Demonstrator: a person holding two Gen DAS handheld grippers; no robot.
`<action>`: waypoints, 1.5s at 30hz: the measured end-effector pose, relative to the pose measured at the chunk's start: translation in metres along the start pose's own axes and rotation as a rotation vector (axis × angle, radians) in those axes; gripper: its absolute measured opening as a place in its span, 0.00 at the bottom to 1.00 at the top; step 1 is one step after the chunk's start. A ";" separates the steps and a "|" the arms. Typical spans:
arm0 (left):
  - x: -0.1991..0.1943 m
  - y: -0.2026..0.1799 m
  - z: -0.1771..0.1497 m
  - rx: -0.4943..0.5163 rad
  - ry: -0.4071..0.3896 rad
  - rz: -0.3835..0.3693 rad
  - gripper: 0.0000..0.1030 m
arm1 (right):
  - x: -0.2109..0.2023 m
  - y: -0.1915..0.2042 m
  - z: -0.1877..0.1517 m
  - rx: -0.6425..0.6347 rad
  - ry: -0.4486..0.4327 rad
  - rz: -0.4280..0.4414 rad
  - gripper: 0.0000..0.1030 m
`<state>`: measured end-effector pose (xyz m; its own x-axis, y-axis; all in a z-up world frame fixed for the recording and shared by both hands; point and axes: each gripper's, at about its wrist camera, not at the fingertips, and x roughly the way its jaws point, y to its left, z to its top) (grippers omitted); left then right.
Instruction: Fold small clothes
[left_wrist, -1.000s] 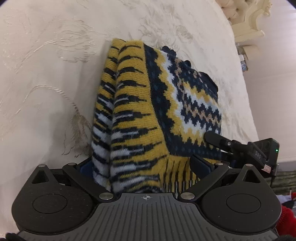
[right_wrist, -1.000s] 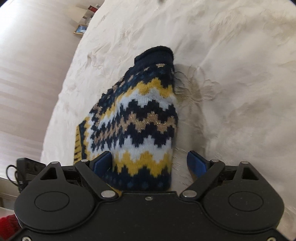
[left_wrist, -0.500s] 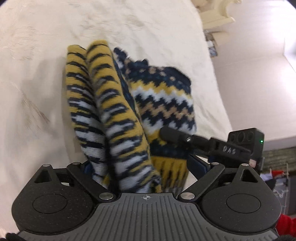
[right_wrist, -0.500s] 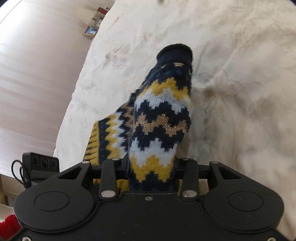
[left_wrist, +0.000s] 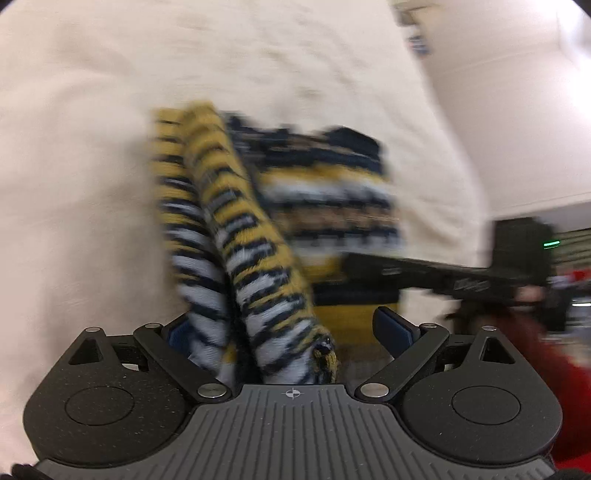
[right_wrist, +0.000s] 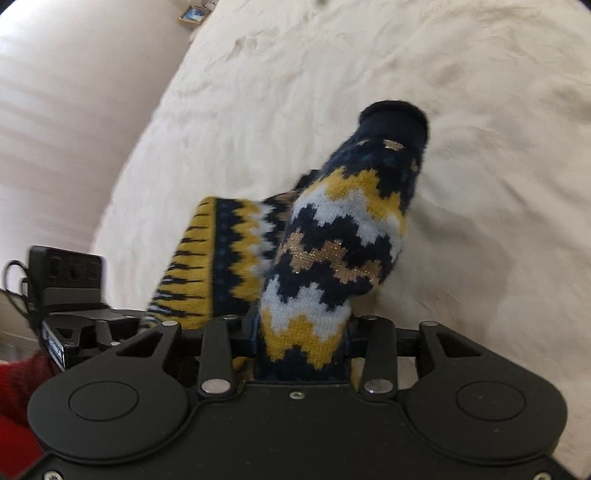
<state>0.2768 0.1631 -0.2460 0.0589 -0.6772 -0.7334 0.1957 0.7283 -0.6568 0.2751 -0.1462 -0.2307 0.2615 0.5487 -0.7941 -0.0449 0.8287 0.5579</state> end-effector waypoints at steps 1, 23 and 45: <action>0.004 0.003 -0.007 0.025 0.002 0.108 0.92 | 0.002 -0.005 -0.004 0.021 0.000 -0.063 0.54; -0.044 -0.017 -0.018 0.291 -0.131 0.271 0.92 | 0.016 -0.008 -0.016 0.012 -0.220 -0.488 0.79; -0.006 0.005 -0.004 0.339 -0.149 0.462 0.96 | 0.002 0.018 -0.102 -0.010 -0.266 -0.445 0.88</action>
<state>0.2732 0.1717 -0.2455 0.3447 -0.3231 -0.8813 0.4176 0.8936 -0.1642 0.1761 -0.1189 -0.2467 0.4935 0.0969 -0.8643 0.1173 0.9773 0.1766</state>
